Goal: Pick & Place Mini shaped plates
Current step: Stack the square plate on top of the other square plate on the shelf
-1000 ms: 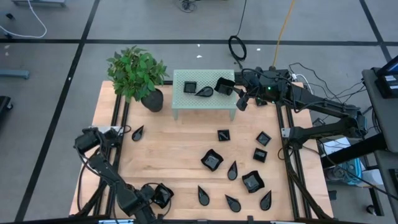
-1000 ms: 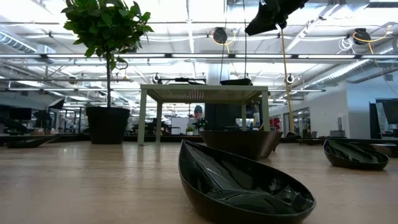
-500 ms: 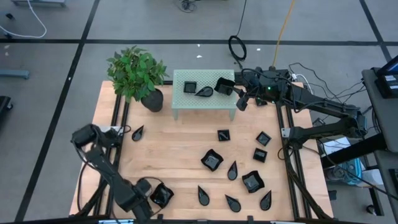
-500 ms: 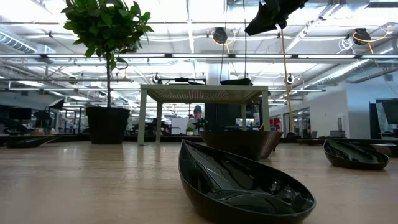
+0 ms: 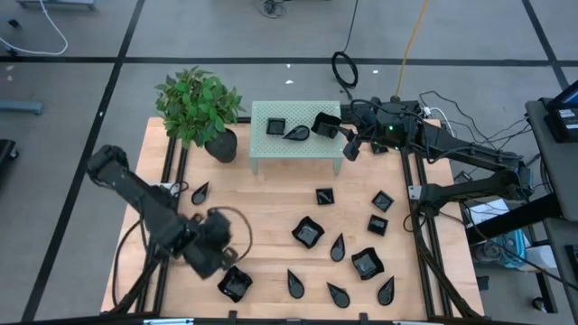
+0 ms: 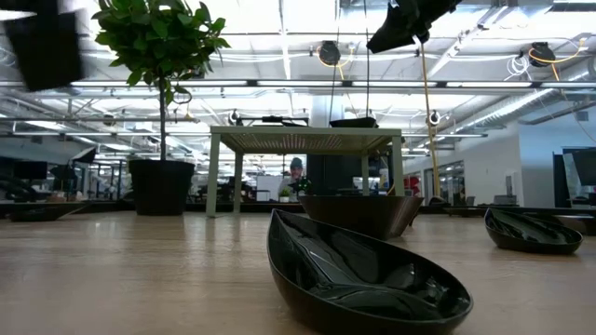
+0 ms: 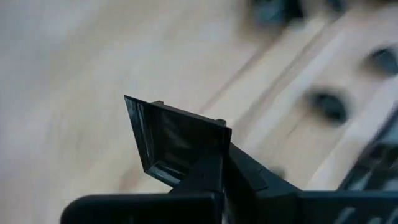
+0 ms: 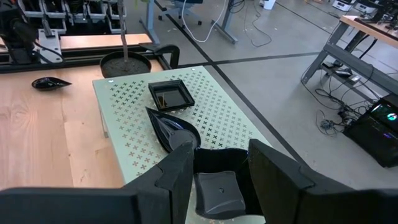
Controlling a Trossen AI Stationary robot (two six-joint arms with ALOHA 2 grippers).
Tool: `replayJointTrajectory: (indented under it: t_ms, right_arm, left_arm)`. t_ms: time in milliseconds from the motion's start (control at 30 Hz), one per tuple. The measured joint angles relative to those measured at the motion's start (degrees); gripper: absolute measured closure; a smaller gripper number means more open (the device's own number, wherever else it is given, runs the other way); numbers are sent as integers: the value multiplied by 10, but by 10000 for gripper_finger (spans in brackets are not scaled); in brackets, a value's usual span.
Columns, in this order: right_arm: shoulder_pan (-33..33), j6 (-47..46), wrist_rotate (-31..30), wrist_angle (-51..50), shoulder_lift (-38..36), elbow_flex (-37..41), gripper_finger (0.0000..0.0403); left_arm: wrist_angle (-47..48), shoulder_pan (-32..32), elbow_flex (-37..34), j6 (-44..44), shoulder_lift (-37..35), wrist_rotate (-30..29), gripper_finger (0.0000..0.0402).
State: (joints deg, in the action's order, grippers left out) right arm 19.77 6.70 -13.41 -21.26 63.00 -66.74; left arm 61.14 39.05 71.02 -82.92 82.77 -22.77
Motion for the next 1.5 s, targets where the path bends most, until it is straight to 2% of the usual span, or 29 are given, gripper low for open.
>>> replayJointTrajectory:
  t_ms: [133, 333, 467, 567, 733, 967, 1100, 1367, 1500]
  right_arm:
    - [0, 0, 0, 0, 0, 0, 261]
    - [0, 0, 0, 0, 0, 0, 261]
    - [0, 0, 0, 0, 0, 0, 261]
    - [0, 0, 0, 0, 0, 0, 261]
    - [0, 0, 0, 0, 0, 0, 261]
    - [0, 0, 0, 0, 0, 0, 261]
    - [0, 0, 0, 0, 0, 0, 261]
    - [0, 0, 0, 0, 0, 0, 261]
    - [0, 0, 0, 0, 0, 0, 261]
  left_arm:
    - [-126, -67, 0, 228, -15, -67, 389]
    - [-307, -172, 1, 593, -10, -99, 397]
    - [-385, -244, 1, 764, -10, -100, 392]
    - [-420, -298, 1, 853, -10, -82, 397]
    - [-457, -378, 1, 945, -2, -59, 392]
    - [-485, -475, 2, 1018, 28, -43, 393]
    - [-466, -520, 23, 1044, 67, -21, 393]
    - [-280, -579, 147, 1081, 137, -27, 390]
    - [-218, -594, 177, 1088, 140, -14, 395]
